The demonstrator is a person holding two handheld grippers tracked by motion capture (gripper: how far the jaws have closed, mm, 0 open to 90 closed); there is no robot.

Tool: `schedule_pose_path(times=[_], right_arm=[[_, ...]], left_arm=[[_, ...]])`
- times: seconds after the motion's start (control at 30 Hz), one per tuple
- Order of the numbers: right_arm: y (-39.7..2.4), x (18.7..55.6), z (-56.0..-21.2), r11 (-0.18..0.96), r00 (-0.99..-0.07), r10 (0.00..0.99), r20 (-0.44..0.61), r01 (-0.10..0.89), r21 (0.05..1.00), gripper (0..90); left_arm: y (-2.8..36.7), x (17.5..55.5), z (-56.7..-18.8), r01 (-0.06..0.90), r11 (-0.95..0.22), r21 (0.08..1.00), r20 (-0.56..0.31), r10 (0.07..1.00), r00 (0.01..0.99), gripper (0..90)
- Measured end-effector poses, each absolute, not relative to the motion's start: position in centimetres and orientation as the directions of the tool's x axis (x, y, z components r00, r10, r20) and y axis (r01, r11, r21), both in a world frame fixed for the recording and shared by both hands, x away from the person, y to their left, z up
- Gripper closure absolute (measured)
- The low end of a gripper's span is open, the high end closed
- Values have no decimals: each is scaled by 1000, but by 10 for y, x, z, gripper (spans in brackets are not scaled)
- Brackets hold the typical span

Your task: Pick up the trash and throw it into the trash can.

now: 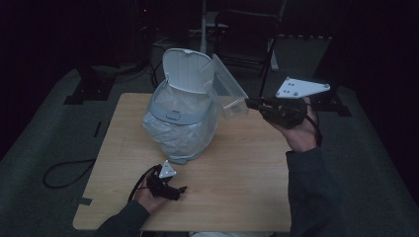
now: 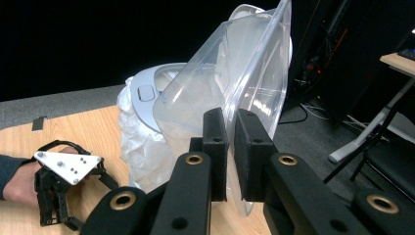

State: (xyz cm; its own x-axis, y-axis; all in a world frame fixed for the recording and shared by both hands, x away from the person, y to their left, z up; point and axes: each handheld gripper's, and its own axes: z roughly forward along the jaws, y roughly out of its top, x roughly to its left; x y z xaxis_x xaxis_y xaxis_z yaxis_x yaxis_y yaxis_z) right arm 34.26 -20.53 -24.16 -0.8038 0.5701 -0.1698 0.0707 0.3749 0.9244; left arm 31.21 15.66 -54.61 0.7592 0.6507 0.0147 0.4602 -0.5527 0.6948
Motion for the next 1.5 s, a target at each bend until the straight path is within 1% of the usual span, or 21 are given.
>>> schedule_pose_path(times=[0.43,0.93,1.5], right_arm=[[-199,346,-233,374,-807,564,-176,59,926,838],[-197,333,-232,367,-820,541,-186,32,930,839],[-179,345,-231,376,-838,515,-179,33,926,839]], left_arm=[[157,312,-546,460,-553,694,15,650,759,93],[157,312,-546,460,-553,694,16,651,759,93],[157,312,-546,460,-554,694,15,650,760,93]])
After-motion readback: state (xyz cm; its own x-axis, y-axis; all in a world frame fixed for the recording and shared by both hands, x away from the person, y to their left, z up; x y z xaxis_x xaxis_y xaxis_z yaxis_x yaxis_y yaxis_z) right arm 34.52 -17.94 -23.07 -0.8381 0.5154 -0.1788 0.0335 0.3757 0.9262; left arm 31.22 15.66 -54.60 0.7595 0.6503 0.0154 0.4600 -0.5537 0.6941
